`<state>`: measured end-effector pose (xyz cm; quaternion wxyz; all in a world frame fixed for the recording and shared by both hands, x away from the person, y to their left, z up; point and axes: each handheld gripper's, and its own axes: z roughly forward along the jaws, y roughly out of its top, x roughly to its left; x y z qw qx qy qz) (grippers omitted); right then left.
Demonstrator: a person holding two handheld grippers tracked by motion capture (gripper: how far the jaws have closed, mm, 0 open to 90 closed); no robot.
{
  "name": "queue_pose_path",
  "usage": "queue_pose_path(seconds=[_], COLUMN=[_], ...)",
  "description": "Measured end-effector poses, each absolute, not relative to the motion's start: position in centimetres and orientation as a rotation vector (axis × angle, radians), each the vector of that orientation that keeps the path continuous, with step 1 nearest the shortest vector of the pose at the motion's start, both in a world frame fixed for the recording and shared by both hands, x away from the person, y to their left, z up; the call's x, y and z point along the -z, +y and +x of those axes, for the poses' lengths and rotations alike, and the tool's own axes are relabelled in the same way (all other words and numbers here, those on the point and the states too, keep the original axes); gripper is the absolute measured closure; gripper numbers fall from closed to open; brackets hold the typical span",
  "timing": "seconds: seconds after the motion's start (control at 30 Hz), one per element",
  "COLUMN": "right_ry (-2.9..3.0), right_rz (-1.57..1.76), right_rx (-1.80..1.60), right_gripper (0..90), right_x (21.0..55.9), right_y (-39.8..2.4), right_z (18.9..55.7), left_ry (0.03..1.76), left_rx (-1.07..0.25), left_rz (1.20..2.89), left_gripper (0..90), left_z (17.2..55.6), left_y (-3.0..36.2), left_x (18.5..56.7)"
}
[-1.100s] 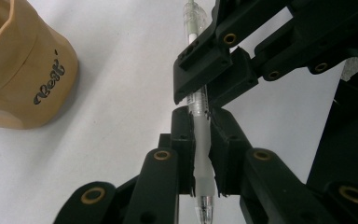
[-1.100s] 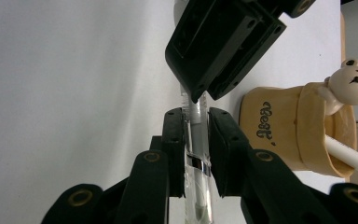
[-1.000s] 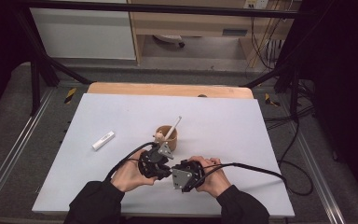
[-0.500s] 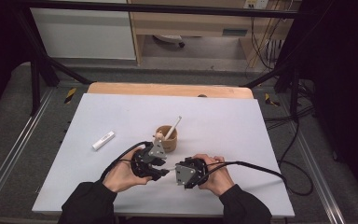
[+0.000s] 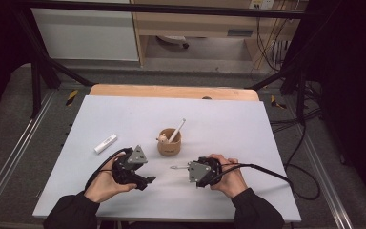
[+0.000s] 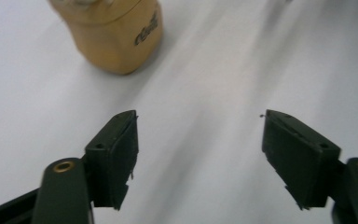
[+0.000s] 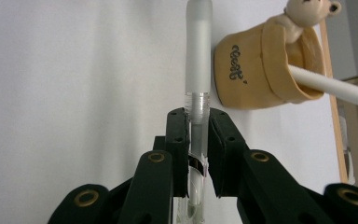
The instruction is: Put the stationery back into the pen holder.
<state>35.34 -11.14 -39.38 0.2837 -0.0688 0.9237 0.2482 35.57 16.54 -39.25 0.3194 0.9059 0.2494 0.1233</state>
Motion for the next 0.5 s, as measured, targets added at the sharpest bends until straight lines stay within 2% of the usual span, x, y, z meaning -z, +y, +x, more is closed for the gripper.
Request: queue_pose_path(seconds=[0.27,0.5], right_ry=[2.484,2.484], right_rz=[-0.06,0.077], right_rx=[-0.727,-0.788], right_gripper=[79.4,79.5], right_x=[39.3,39.1], right_y=[-12.1,-13.0], right_z=[35.8,36.2], left_ry=[0.74,0.82], left_rx=[-0.352,-0.374], left_rz=[2.32,2.272], left_gripper=[13.9,11.2], left_z=[35.1,34.7], left_y=[19.1,21.3], left_x=[40.5,41.7])
